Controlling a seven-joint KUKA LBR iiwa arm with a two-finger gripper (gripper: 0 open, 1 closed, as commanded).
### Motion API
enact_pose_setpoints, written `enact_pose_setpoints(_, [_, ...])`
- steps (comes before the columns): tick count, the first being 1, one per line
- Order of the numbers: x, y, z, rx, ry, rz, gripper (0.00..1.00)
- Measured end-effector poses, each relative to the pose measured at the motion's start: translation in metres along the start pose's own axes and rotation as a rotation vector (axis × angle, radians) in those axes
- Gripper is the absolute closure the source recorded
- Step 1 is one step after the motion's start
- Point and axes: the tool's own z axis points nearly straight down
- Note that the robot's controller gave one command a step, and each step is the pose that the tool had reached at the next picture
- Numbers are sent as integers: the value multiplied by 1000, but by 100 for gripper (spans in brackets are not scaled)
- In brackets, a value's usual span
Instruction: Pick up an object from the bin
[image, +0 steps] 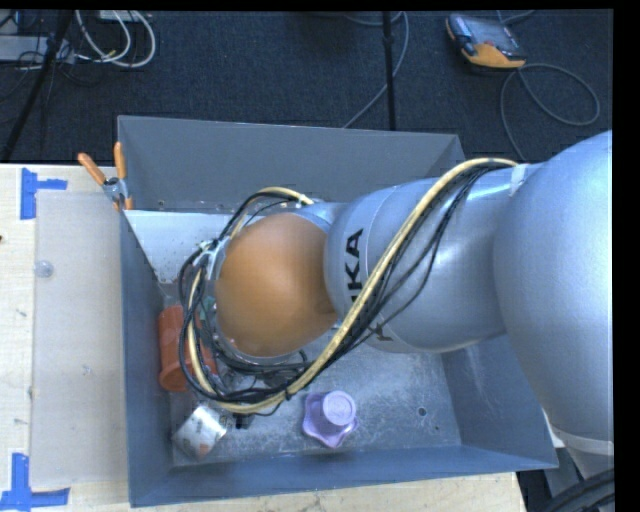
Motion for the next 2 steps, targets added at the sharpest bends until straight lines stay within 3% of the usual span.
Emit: enact_pose_setpoints(2, [0,0,-20,0,1,0,100])
